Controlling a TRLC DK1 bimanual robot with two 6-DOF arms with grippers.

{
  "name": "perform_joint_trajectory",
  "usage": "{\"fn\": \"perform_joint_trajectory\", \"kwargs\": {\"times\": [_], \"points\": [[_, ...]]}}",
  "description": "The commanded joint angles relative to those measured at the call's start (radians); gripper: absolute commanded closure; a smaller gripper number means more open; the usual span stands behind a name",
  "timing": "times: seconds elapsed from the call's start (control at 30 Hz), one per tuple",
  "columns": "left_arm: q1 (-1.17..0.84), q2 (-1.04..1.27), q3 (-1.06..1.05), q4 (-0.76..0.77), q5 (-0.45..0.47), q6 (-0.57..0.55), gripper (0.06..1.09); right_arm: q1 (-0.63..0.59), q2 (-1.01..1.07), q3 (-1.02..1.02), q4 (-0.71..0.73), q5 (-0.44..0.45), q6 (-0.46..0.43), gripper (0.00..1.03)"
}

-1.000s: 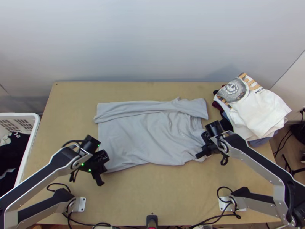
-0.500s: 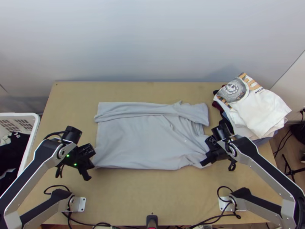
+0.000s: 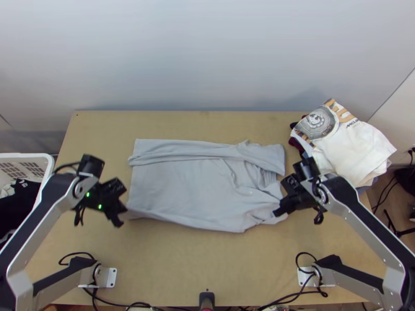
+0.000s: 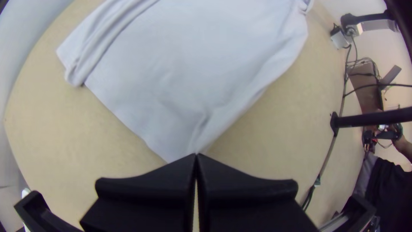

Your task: Fold the t-shirt

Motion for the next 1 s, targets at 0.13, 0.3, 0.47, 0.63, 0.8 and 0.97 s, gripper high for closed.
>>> {"fn": "perform_joint_trajectory", "kwargs": {"times": [0.13,0.3,0.47,0.63,0.8,0.97], "points": [[0.133,0.304,0.223,0.142,-0.004,-0.005,1.03,-0.146,0.168,0.116,0.078,-0.009,-0.016,0.99],[0.148,0.372,0.262,0.182,-0.004,-0.005,1.03,-0.173,0.271,0.201,0.094,-0.011,-0.022,0.99],[0.146,0.427,0.315,0.224,-0.002,-0.049,1.03,-0.181,0.394,0.339,0.099,-0.025,0.033,0.99],[0.142,0.476,0.348,0.265,-0.002,-0.078,1.03,-0.178,0.484,0.436,0.099,-0.043,0.07,0.99],[0.13,0.511,0.34,0.294,-0.01,-0.078,1.03,-0.181,0.547,0.455,0.119,-0.045,0.073,0.99],[0.128,0.565,0.383,0.313,-0.016,-0.083,1.03,-0.184,0.598,0.514,0.122,-0.054,0.073,0.99]]}}
